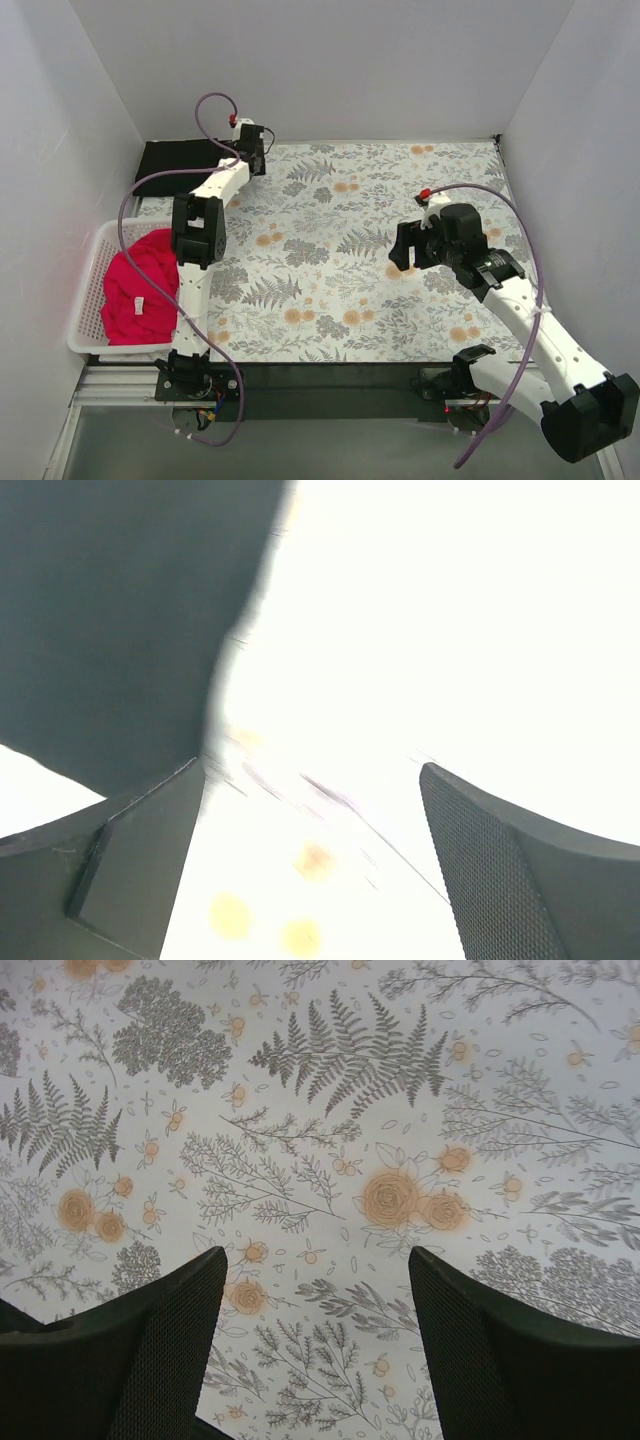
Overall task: Fold and stack the t-shirts
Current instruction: Neatly place the folded tshirt to the corner, then reset both grippers
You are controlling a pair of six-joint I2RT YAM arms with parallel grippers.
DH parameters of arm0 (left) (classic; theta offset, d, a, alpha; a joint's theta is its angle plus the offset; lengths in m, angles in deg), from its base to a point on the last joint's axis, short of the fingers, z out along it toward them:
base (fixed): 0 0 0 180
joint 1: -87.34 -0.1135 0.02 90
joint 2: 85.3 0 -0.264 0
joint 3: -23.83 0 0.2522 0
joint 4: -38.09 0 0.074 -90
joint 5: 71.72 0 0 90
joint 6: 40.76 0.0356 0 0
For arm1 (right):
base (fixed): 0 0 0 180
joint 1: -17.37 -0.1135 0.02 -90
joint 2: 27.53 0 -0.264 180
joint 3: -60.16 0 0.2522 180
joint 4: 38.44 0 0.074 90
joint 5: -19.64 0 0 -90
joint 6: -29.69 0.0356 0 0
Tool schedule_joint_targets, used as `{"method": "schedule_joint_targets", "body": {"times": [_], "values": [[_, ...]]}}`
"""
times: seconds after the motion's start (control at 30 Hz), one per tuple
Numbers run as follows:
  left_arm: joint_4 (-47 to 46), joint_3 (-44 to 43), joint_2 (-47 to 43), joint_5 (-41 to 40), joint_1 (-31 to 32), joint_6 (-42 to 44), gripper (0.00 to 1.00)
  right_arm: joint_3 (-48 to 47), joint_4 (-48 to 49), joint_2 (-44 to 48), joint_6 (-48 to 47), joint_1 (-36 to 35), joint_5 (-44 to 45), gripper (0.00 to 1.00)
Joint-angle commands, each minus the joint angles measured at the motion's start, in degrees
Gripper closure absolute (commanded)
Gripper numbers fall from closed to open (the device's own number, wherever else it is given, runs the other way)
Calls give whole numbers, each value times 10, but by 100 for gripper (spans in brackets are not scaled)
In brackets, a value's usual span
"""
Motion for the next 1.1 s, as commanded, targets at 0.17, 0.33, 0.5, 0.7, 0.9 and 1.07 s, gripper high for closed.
{"method": "schedule_joint_targets", "body": {"times": [0.17,0.33,0.5,0.7,0.9,1.07], "values": [[28,145,-314,265,85,-195,10,-86,-78,103,-23,4,200,8],[24,323,-564,321,93,-266,9,-94,-84,181,-40,4,278,2],[36,524,-806,274,93,-261,9,-80,-74,283,-60,4,342,2],[61,631,-1102,223,93,-213,8,-20,-34,377,-89,3,357,2],[44,704,-1287,159,93,-181,8,43,1,434,-91,2,365,2],[18,782,-1379,133,94,-155,7,74,23,455,-97,3,353,2]]}}
